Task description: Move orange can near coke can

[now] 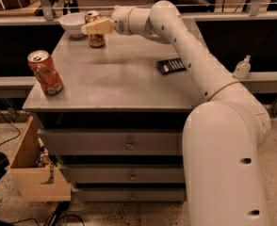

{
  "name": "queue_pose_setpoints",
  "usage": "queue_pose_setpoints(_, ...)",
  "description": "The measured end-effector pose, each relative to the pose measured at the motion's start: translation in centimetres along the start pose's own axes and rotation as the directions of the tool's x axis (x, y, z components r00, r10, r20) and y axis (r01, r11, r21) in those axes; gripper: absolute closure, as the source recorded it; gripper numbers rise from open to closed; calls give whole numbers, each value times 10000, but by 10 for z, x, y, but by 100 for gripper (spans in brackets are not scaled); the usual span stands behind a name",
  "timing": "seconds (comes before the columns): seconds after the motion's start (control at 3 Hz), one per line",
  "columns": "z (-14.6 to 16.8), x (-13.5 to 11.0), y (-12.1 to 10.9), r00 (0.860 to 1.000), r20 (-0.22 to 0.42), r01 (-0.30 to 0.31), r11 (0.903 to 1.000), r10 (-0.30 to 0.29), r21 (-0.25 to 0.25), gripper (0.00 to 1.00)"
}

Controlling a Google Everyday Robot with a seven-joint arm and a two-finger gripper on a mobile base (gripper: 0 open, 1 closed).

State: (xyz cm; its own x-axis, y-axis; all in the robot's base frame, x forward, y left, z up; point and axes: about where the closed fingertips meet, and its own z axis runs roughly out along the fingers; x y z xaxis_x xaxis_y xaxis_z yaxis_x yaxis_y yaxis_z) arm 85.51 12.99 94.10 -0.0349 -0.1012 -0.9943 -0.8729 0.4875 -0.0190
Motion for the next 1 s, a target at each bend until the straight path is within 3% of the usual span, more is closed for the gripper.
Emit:
queue_pose_setpoints(0.33,0,-10,15,9994,-334,27,9999,-24,105,0)
queue_pose_setpoints(1.0,2,-8,12,9986,-512,137,9996,-123,258,0)
